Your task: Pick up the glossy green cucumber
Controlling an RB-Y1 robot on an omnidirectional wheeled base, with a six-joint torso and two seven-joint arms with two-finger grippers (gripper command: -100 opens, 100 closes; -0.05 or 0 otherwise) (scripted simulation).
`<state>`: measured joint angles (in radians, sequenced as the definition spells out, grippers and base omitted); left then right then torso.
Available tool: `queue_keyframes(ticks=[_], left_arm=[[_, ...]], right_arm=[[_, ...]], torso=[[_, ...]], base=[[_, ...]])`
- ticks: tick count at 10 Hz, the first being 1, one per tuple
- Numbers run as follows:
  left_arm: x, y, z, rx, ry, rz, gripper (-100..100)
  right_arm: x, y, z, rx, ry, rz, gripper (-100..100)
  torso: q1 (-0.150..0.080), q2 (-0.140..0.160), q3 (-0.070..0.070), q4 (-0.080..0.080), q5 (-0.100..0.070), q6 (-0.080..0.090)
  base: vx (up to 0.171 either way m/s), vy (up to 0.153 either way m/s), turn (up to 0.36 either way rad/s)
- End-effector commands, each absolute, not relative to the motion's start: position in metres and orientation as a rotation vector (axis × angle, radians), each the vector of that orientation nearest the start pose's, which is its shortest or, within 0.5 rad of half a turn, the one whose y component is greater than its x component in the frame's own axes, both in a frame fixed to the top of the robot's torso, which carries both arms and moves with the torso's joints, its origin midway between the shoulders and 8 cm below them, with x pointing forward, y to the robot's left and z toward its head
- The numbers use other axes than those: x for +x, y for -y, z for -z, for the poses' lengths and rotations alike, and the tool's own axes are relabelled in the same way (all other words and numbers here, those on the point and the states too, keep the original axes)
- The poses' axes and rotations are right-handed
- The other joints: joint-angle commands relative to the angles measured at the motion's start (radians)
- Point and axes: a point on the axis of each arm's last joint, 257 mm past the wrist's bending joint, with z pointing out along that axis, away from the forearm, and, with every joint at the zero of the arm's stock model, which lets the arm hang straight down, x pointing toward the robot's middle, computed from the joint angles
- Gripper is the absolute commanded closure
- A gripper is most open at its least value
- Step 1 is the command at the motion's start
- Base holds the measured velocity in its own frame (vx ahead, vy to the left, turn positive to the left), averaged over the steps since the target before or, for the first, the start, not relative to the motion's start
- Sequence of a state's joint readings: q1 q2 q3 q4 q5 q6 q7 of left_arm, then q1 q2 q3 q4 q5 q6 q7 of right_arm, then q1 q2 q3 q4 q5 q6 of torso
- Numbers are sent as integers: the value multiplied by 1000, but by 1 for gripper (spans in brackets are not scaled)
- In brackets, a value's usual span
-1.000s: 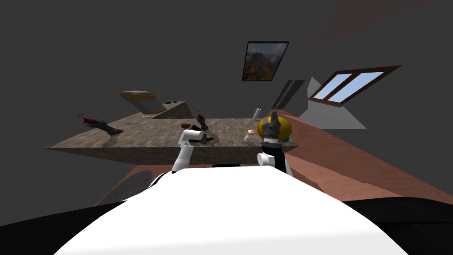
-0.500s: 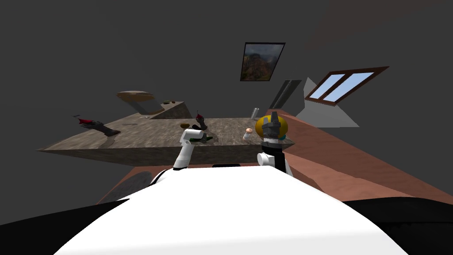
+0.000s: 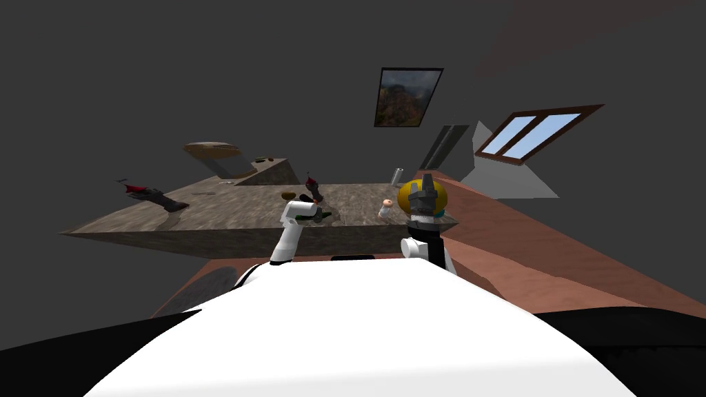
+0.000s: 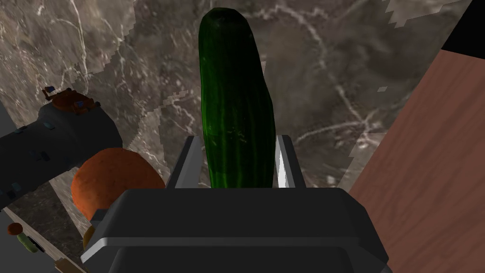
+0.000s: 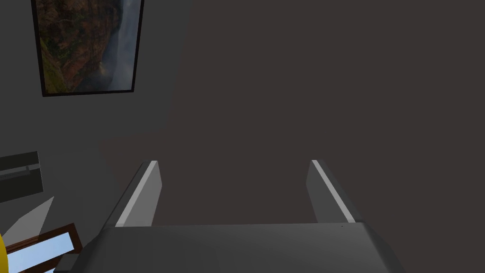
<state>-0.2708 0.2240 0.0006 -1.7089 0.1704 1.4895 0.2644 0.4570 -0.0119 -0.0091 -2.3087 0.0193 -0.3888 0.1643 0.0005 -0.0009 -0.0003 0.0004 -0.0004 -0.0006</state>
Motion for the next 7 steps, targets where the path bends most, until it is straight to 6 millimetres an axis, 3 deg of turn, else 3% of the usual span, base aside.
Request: queue_keyframes(ticks=[1, 2, 3, 7], left_arm=[[468, -255, 331, -2102, -1813, 492, 100], [468, -255, 331, -2103, -1812, 492, 0], [464, -252, 327, -2095, -1817, 496, 100], [449, -245, 318, -2082, -1835, 500, 100]], right_arm=[[359, 277, -30, 606, -701, -1133, 0], [359, 277, -30, 606, -701, -1133, 0], [359, 277, -30, 606, -701, -1133, 0], [359, 277, -30, 606, -701, -1133, 0]], torso=[[0, 0, 0, 0, 0, 0], [0, 0, 0, 0, 0, 0], [0, 0, 0, 0, 0, 0], [-1, -1, 0, 1, -1, 0]], base=[[0, 0, 0], [0, 0, 0], [18, 8, 48], [40, 2, 46]])
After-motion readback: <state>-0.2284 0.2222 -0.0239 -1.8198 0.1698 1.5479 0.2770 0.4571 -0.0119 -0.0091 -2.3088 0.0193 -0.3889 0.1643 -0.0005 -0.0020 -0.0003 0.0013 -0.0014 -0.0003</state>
